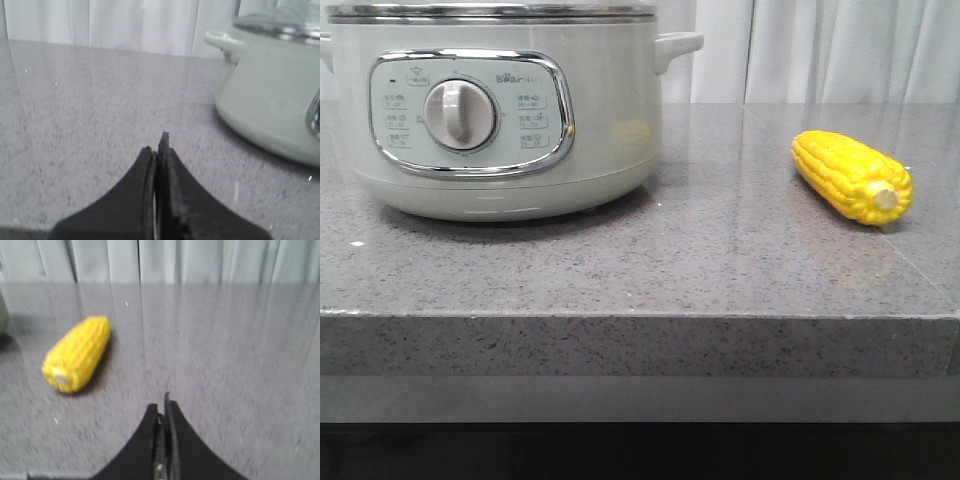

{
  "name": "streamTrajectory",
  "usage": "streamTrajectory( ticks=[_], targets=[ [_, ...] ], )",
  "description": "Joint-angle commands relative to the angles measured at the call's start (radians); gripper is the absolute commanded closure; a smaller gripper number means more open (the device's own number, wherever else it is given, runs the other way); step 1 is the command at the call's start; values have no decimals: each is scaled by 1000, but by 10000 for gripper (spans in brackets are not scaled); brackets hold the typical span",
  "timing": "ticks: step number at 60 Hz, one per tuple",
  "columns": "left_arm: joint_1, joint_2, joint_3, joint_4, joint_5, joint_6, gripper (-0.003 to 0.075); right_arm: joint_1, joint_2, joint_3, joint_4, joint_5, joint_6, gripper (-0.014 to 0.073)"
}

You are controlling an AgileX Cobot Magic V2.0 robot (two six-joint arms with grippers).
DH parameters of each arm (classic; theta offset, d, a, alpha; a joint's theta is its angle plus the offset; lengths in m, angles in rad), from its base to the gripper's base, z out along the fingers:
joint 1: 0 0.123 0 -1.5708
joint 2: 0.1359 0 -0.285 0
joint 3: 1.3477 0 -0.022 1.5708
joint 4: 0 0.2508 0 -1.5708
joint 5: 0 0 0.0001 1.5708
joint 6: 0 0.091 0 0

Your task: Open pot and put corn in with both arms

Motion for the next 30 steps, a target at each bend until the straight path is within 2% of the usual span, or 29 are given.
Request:
streamTrajectory(
  ticks=[1,9,17,30],
  targets=[
    [1,58,-126,-5,-37,-9,738,-4,8,-125,-9,-23,-25,661],
    [1,207,-283,2,19,-9,738,-4,113,-260,-9,17,-73,661],
    [1,351,-407,2,19,-9,738,-4,238,-370,-9,17,-85,661],
    [1,448,-465,2,-4,-9,738,-4,369,-456,-9,16,-85,661]
  ],
)
